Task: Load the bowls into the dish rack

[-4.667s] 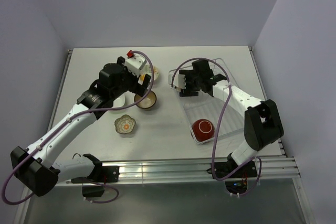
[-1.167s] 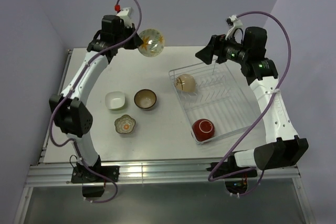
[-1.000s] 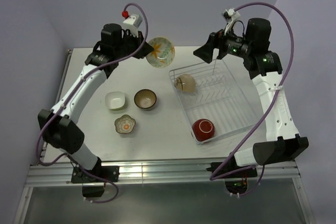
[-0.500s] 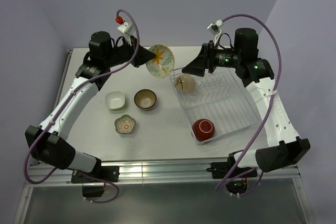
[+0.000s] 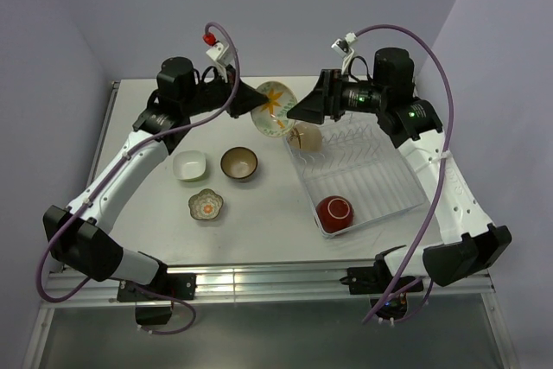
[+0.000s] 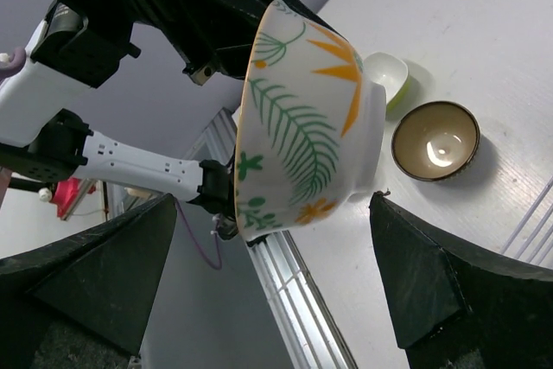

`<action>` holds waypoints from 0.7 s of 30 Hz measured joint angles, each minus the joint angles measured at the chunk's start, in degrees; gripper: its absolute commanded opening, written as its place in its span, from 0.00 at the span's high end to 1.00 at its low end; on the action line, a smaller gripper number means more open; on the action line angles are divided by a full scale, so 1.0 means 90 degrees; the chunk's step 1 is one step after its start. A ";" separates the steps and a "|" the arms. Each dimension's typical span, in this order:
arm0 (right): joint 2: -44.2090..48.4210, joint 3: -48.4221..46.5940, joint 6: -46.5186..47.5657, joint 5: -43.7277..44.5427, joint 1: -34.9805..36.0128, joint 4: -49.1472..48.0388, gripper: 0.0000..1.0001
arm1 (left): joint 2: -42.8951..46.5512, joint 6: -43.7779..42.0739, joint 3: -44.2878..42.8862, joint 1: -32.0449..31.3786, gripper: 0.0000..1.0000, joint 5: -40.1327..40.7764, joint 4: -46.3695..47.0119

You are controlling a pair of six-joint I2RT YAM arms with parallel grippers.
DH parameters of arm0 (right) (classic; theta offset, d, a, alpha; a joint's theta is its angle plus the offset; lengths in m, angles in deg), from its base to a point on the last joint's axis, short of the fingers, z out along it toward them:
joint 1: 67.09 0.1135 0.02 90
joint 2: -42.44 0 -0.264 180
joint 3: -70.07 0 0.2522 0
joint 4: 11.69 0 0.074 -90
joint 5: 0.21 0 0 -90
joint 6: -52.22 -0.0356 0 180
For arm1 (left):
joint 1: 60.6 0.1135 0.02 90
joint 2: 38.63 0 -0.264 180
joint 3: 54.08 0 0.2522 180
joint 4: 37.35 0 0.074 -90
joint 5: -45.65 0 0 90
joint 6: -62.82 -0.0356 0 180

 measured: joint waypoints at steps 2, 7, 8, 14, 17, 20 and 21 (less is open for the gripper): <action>-0.0022 0.0000 0.0005 0.0017 0.0049 -0.0002 0.00 | 0.0000 0.0024 0.0000 -0.0049 1.00 -0.0007 0.0041; -0.0058 0.0039 0.0005 0.0027 0.0087 -0.0051 0.00 | 0.0012 0.0146 0.0049 -0.0095 1.00 -0.0019 0.0126; -0.0068 0.0039 0.0005 0.0029 0.0090 -0.0056 0.00 | 0.0024 0.0172 0.0078 -0.0100 1.00 -0.0022 0.0134; -0.0090 0.0075 -0.0046 0.0024 0.0104 -0.0102 0.00 | 0.0036 0.0362 0.0204 -0.0141 1.00 -0.0041 0.0221; -0.0092 0.0083 -0.0119 0.0010 0.0104 -0.0151 0.01 | 0.0036 0.0459 0.0214 -0.0146 1.00 -0.0046 0.0265; -0.0092 0.0104 -0.0177 -0.0005 0.0104 -0.0214 0.04 | 0.0036 0.0520 0.0219 -0.0148 1.00 -0.0051 0.0330; -0.0092 0.0129 -0.0187 -0.0015 0.0104 -0.0240 0.04 | 0.0036 0.0537 0.0219 -0.0148 1.00 -0.0053 0.0350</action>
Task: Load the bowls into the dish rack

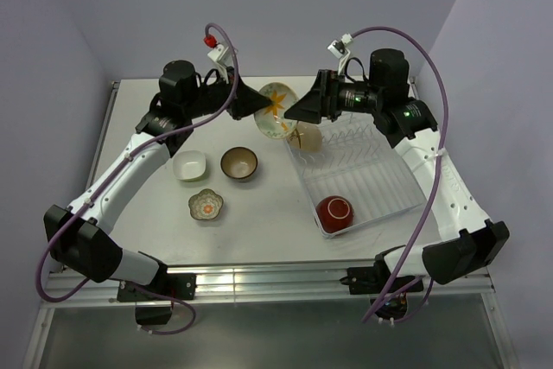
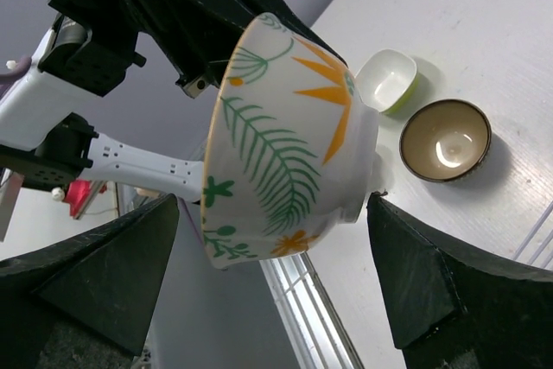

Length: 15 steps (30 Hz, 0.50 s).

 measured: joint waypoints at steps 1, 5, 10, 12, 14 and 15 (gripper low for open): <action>0.0000 0.0024 -0.0022 -0.0022 0.0002 -0.0027 0.04 | 0.0000 0.0049 0.0000 0.0000 1.00 -0.0002 0.0019; -0.0080 0.0056 -0.0114 -0.0090 0.0029 -0.0056 0.04 | 0.0000 0.0138 0.0002 -0.0005 1.00 -0.0017 0.0053; -0.0153 0.0121 -0.0185 -0.0126 0.0078 -0.0061 0.20 | 0.0000 0.0192 0.0002 -0.0027 1.00 -0.0019 0.0107; -0.0170 0.0131 -0.0202 -0.0180 0.0083 -0.0104 0.40 | 0.0000 0.0223 0.0007 -0.0036 1.00 -0.0019 0.0131; -0.0172 0.0143 -0.0185 -0.0141 0.0083 -0.0148 0.62 | 0.0000 0.0287 0.0032 -0.0036 1.00 0.0012 0.0114; -0.0175 0.0153 -0.0172 -0.0146 0.0083 -0.0151 0.70 | 0.0000 0.0294 0.0041 -0.0036 1.00 0.0019 0.0114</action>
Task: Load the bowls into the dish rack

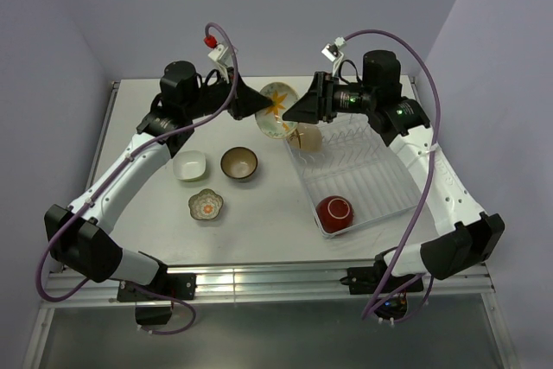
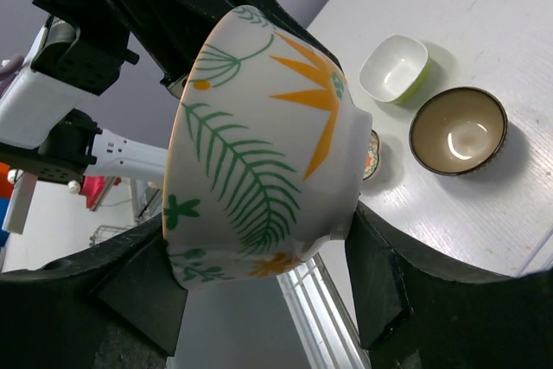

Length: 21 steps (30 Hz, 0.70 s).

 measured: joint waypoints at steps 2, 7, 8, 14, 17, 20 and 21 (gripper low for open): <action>-0.0017 0.0002 0.0015 -0.0024 0.0000 0.0002 0.92 | 0.0000 -0.0002 0.0002 0.0000 0.99 0.0015 -0.0022; -0.0017 0.0002 0.0100 -0.0027 0.0000 0.0015 1.00 | 0.0000 -0.0056 0.0002 0.0000 0.90 0.0027 -0.0036; -0.0017 0.0002 0.0117 -0.0029 -0.0002 0.0029 1.00 | 0.0000 -0.0061 0.0002 0.0000 0.89 0.0029 -0.0051; -0.0017 -0.0002 0.0209 -0.0066 -0.0007 0.0100 1.00 | 0.0000 -0.0104 0.0002 -0.0012 0.77 0.0024 -0.0114; -0.0017 -0.0010 0.0282 -0.0112 -0.0022 0.0129 1.00 | 0.0000 -0.0095 0.0002 -0.0012 0.52 0.0002 -0.0117; -0.0017 -0.0039 0.0423 -0.0124 -0.0070 0.0245 1.00 | 0.0002 -0.0068 0.0002 -0.0010 0.39 -0.0015 -0.0121; -0.0017 -0.0066 0.0515 -0.0119 -0.0100 0.0323 1.00 | 0.0002 -0.0066 0.0002 -0.0007 0.37 -0.0012 -0.0119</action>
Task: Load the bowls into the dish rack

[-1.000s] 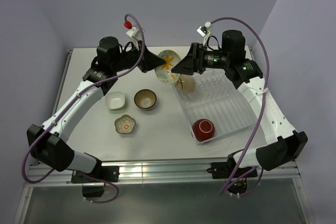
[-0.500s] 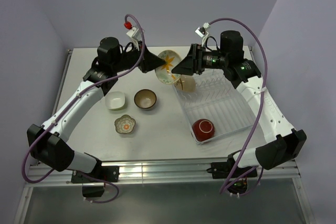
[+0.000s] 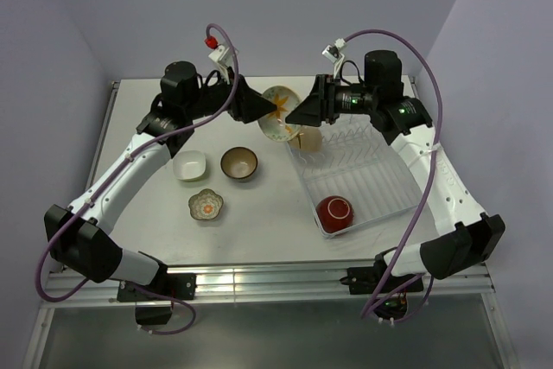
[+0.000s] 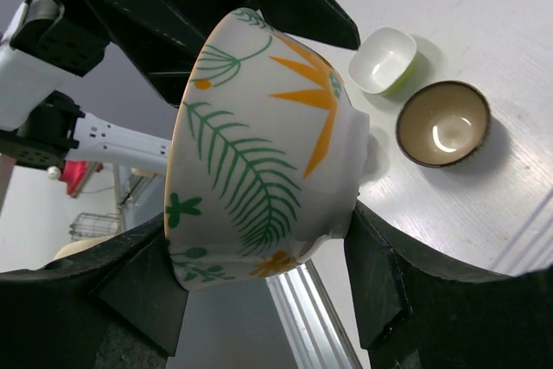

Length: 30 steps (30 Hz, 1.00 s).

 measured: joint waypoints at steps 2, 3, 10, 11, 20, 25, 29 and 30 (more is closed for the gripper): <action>-0.0005 -0.0102 0.0209 0.0034 -0.0083 0.0182 1.00 | 0.0010 0.0000 0.0000 0.0024 0.36 0.0002 -0.0002; -0.0010 -0.0165 0.0342 0.0056 -0.0136 0.0274 1.00 | 0.0022 -0.0010 0.0000 0.0036 0.35 0.0002 -0.0007; -0.0114 -0.0503 0.1231 0.0265 -0.0525 0.0797 1.00 | 0.0068 -0.0015 0.0000 0.0206 0.32 0.0002 -0.0075; -0.0165 -0.0590 0.1416 0.0323 -0.0576 0.0894 1.00 | 0.0073 -0.0015 0.0000 0.0238 0.31 0.0000 -0.0102; -0.0656 -0.1277 0.3922 0.1583 -0.0925 0.1826 1.00 | 0.0153 -0.0129 0.0000 0.0369 0.00 -0.0002 -0.0435; -0.0823 -0.1353 0.5396 0.2329 -0.0979 0.2055 1.00 | 0.0168 -0.0131 0.0000 0.0369 0.00 0.0029 -0.0656; -0.0964 -0.1336 0.6589 0.2987 -0.1022 0.2072 1.00 | 0.0177 -0.0141 0.0005 0.0393 0.01 0.0148 -0.0913; -0.1003 -0.1285 0.6904 0.3164 -0.1037 0.2016 1.00 | 0.0204 -0.0151 0.0039 0.0410 0.01 0.0182 -0.0918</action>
